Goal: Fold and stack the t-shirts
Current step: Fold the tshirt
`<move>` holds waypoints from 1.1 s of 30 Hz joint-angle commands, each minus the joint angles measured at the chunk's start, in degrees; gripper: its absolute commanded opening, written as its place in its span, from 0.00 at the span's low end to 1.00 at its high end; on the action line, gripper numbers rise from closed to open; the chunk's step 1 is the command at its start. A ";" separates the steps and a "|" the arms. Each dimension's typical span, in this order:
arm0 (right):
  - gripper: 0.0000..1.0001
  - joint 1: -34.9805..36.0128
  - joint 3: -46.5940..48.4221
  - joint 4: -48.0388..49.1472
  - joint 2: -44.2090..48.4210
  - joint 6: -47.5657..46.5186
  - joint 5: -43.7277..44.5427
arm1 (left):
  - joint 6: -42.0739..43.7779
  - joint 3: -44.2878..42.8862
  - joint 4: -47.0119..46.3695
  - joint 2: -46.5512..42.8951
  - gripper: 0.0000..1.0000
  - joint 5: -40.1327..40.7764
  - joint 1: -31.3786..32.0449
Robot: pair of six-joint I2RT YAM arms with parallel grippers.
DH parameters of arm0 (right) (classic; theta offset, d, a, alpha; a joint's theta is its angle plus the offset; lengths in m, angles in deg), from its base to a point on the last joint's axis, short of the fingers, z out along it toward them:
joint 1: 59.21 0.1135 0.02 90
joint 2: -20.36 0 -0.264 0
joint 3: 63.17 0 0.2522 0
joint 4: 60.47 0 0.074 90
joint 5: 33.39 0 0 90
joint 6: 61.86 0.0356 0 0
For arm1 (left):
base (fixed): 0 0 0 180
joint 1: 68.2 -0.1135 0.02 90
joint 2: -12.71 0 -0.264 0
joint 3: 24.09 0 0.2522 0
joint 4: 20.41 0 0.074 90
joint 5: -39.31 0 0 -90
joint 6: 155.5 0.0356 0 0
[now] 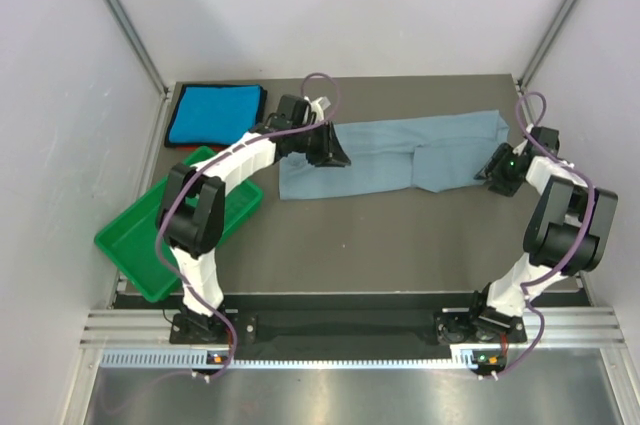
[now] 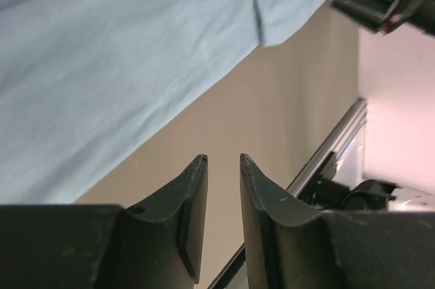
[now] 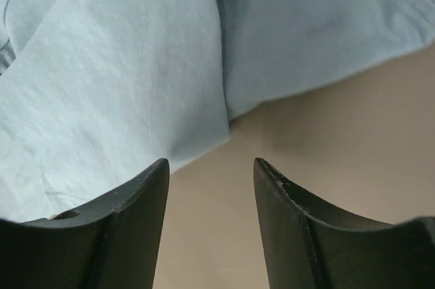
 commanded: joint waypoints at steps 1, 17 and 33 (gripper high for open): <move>0.53 0.41 1.51 5.35 -1.55 -2.15 -2.62 | -6.18 -1.43 -13.17 2.33 0.31 -4.30 0.19; 0.52 0.32 0.71 12.56 -4.46 -5.41 -9.83 | -11.98 -5.03 -27.33 14.64 0.32 -4.91 3.44; 0.23 0.23 2.82 7.91 -0.24 -4.17 -12.38 | -18.93 -15.05 -36.48 25.71 0.32 -7.73 8.63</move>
